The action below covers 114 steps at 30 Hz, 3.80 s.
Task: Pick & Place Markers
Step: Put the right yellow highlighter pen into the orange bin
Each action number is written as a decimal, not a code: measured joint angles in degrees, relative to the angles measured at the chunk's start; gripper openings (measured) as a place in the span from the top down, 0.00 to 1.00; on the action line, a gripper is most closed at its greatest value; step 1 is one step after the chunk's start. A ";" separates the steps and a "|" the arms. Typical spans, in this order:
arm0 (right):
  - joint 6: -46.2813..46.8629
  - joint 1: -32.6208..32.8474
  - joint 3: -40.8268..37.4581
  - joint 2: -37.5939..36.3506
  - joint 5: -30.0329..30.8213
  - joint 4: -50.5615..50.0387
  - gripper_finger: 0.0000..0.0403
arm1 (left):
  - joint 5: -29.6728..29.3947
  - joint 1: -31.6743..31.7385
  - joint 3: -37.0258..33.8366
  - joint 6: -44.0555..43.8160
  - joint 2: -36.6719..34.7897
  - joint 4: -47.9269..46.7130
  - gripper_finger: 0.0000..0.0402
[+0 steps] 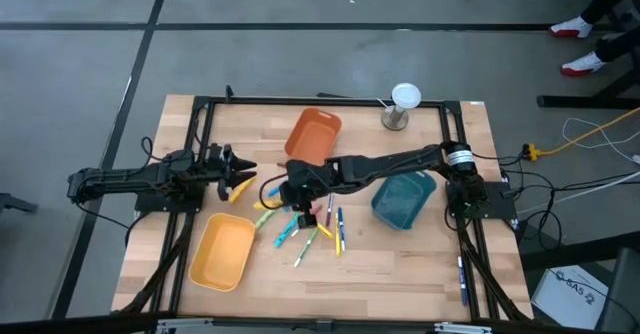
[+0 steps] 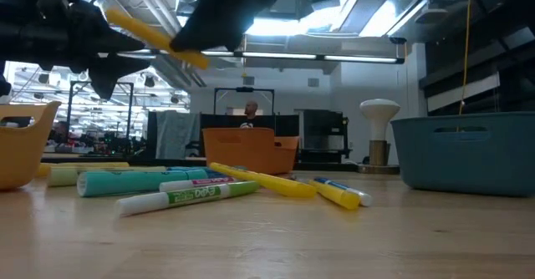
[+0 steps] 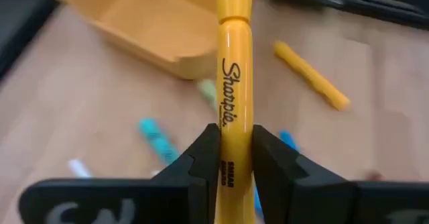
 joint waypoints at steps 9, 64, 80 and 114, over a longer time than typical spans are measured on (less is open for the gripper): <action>1.86 -3.35 0.01 0.00 10.69 -0.09 0.82 | -0.12 0.02 0.00 -4.02 0.00 -0.05 0.59; -49.24 -1.59 0.02 0.24 28.59 -4.76 0.82 | 10.94 0.20 15.41 -19.41 28.68 2.31 0.64; -56.43 2.16 0.02 0.24 26.95 0.47 0.83 | 16.54 2.66 19.17 -26.15 37.68 0.36 0.64; -49.56 0.64 0.13 0.15 24.33 3.97 0.75 | 20.34 2.80 19.15 -21.87 45.16 6.36 0.87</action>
